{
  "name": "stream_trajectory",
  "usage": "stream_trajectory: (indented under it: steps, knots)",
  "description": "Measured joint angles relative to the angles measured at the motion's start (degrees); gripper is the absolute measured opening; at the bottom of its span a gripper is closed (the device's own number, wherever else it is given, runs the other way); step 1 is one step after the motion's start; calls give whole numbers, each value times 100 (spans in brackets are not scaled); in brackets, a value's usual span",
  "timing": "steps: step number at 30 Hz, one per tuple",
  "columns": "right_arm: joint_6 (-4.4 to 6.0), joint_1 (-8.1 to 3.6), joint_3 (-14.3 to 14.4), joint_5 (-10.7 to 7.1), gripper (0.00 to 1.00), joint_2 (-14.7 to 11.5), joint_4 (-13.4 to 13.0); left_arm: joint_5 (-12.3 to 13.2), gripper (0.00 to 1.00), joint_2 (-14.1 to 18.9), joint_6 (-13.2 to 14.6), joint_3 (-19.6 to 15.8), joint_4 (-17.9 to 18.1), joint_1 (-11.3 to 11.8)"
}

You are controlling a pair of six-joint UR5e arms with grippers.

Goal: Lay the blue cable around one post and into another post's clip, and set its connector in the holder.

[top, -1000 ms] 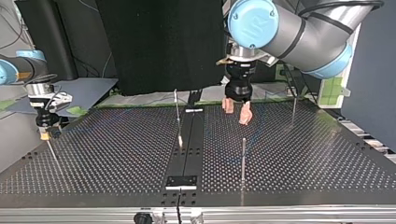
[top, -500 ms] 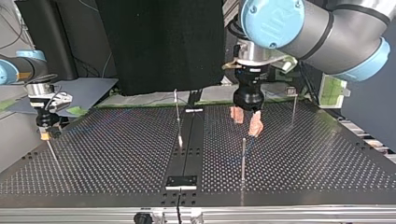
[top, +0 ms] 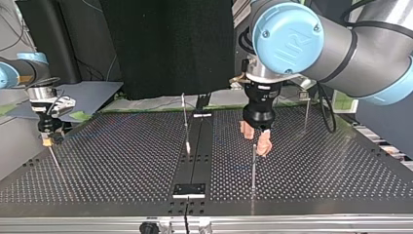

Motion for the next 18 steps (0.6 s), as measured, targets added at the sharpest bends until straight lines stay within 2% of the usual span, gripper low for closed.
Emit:
stream_trajectory:
  steps: [11, 18]
  knots:
    - [0, 0, -3, -1, 99, -4, 1, 8, 97, -3, 571, 70, -24, 56]
    - [0, 0, -6, -1, 99, -4, 6, -258, 99, -50, 876, 27, -23, 102]
